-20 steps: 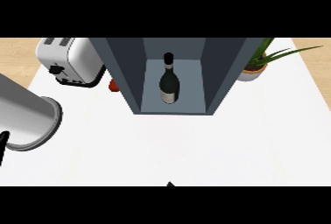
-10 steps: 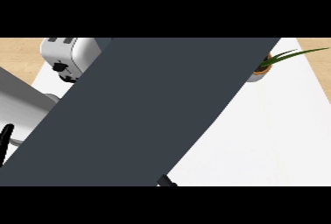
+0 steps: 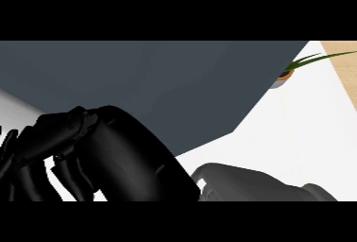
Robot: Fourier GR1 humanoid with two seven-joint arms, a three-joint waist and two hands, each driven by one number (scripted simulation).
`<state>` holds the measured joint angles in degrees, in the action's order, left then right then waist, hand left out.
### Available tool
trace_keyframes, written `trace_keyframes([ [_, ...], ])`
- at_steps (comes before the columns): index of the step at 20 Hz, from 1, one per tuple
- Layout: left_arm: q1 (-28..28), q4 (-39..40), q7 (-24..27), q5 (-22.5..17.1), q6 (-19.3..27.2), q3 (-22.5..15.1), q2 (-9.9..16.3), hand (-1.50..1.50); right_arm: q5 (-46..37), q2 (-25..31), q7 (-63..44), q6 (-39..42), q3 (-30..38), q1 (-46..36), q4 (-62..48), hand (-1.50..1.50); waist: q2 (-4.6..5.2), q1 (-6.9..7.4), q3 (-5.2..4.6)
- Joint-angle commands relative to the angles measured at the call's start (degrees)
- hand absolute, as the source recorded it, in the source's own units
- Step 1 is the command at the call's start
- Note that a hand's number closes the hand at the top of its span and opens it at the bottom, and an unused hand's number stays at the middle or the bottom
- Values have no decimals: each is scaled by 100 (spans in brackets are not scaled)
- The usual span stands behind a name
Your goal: Pick up the wine, place it into the cabinet and close the cabinet
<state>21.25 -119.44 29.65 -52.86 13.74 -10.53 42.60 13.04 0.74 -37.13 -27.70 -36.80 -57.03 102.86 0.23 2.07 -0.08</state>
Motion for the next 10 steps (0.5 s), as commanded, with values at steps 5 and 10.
trace_keyframes([
  [5,-113,-87,-323,-117,13,352,-31,-150,-379,-72,538,167,586,-1357,-1915,150,-17,-48,0],
  [10,-524,376,-287,251,71,97,-361,-150,-66,-74,1404,990,1343,-1231,-3039,150,19,-132,4],
])
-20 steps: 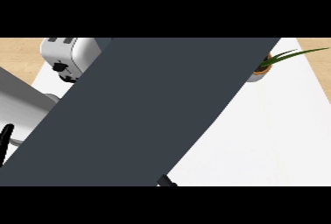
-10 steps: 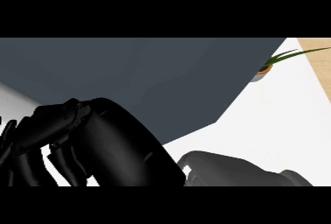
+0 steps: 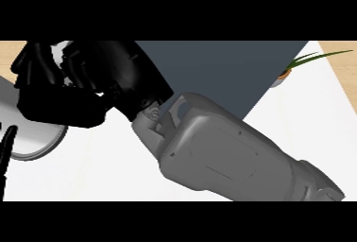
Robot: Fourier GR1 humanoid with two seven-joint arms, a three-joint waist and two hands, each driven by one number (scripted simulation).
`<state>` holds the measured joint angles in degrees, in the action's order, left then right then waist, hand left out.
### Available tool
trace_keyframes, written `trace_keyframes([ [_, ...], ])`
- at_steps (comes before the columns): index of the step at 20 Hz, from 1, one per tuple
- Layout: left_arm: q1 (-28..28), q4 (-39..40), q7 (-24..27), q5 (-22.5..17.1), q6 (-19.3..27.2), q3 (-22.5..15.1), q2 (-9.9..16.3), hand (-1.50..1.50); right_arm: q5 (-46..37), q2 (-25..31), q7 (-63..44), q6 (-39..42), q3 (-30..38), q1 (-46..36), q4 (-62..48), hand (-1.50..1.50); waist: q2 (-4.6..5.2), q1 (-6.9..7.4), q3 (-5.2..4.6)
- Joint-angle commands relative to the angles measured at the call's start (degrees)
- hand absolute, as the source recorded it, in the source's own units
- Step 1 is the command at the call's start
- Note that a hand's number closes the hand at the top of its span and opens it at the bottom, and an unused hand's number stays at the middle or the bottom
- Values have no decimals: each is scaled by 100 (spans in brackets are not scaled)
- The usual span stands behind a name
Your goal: Pick up the wine, place it into the cabinet and close the cabinet
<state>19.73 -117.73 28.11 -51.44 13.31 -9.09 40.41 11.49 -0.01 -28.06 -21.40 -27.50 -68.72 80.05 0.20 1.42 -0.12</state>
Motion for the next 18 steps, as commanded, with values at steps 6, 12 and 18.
trace_keyframes([
  [6,243,-152,-177,178,-175,120,-85,-150,180,241,1097,820,743,-87,-1594,150,6,31,7],
  [12,-15,-215,-369,219,77,127,-128,-150,311,500,1544,1030,861,-59,-1921,150,33,4,8],
  [18,-194,-206,-445,253,161,168,-120,-150,64,667,1897,1041,736,-180,-2360,150,52,-36,9],
])
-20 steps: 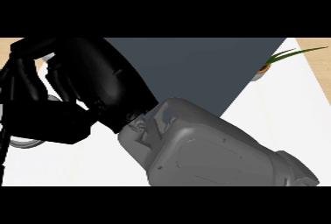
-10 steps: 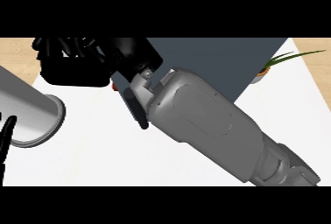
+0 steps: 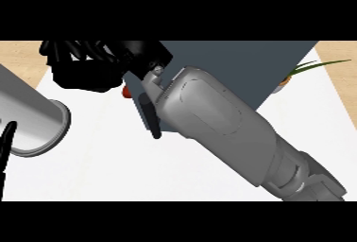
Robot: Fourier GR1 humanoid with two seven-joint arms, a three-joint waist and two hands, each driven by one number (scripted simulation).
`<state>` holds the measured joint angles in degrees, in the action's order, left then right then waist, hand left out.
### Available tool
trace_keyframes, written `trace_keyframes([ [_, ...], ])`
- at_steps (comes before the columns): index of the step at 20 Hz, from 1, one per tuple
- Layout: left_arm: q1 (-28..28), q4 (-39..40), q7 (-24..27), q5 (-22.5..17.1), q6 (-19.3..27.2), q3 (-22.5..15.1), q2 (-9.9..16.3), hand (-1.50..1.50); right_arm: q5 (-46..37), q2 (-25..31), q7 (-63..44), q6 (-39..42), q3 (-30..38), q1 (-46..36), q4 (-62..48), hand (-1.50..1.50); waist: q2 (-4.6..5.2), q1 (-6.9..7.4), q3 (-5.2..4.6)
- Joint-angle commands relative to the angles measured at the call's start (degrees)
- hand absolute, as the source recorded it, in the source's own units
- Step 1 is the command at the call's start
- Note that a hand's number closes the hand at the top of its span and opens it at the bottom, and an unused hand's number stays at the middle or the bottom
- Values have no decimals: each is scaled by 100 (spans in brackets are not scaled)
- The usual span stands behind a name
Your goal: Pick up the wine, place it into the cabinet and close the cabinet
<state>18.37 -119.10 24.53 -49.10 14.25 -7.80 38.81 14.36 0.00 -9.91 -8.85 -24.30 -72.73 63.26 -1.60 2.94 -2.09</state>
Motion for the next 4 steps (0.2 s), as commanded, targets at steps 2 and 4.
trace_keyframes([
  [2,-40,-46,-7,0,-15,39,-29,-150,-264,642,234,-170,348,315,-816,150,242,-183,201],
  [4,-60,-6,-7,68,29,-40,-72,-150,-243,676,252,-117,396,239,-890,150,243,-221,202],
])
